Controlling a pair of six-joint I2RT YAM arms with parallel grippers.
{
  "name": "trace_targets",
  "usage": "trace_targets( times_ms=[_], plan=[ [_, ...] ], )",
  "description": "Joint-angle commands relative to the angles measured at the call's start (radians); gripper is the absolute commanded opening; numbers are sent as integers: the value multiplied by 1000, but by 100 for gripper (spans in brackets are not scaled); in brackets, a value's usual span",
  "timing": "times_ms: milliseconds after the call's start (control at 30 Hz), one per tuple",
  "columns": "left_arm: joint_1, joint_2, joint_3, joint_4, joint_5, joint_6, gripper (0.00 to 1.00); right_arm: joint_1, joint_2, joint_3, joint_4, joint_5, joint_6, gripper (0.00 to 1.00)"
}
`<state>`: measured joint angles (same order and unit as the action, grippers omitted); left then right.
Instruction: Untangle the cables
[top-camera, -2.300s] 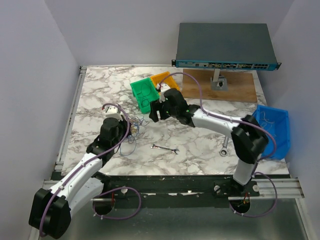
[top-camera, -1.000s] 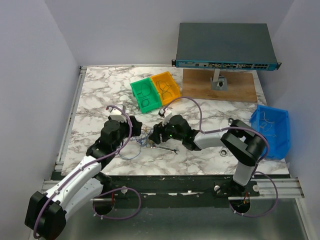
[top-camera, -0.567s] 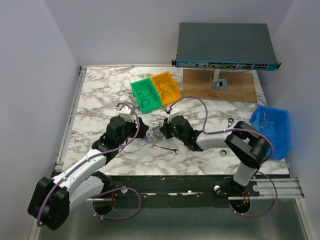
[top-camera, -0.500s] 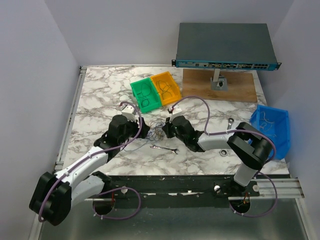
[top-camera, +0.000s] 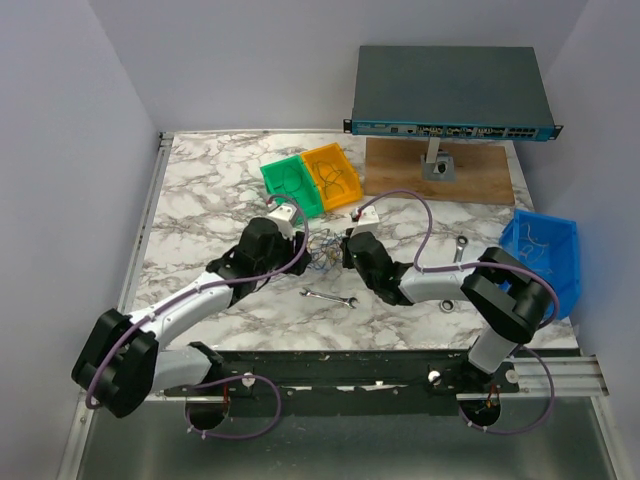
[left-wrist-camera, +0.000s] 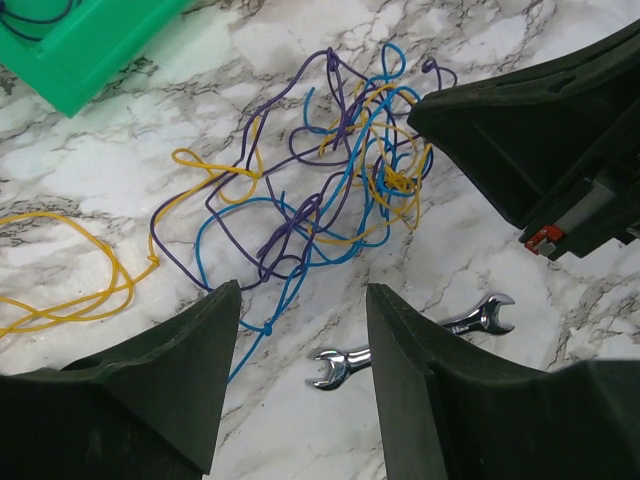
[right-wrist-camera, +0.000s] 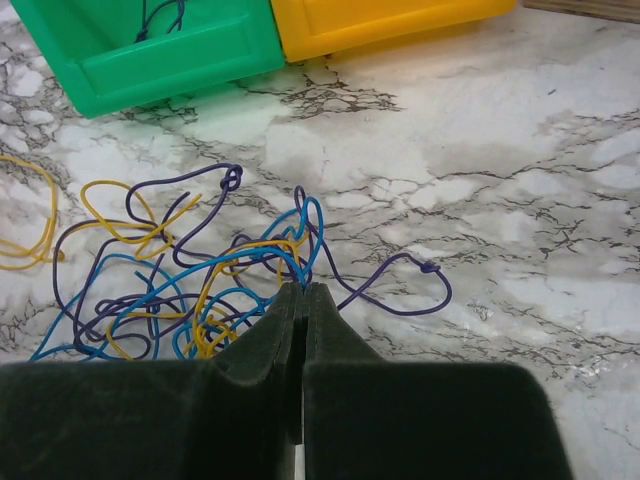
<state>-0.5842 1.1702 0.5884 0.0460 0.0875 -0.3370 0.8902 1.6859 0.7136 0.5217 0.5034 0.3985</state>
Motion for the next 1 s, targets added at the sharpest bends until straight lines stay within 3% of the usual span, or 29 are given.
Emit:
trace_targets(
  times_ms=[0,233,433,667,967],
  plan=[
    [-25,81,73,-106,-55,26,54,5,-13,-6,-26,80,27,1],
    [-35,206,158,-204,-80,18,51,3,-25,-7,-42,120,43,1],
    [-35,262,200,-251,-79,13,41,3,-10,3,-46,96,49,1],
    [-35,173,148,-199,-105,11,43,3,-15,3,-59,120,54,1],
    [-41,82,85,-114,21,52,40,3,-17,1,-53,116,50,1]
  ],
)
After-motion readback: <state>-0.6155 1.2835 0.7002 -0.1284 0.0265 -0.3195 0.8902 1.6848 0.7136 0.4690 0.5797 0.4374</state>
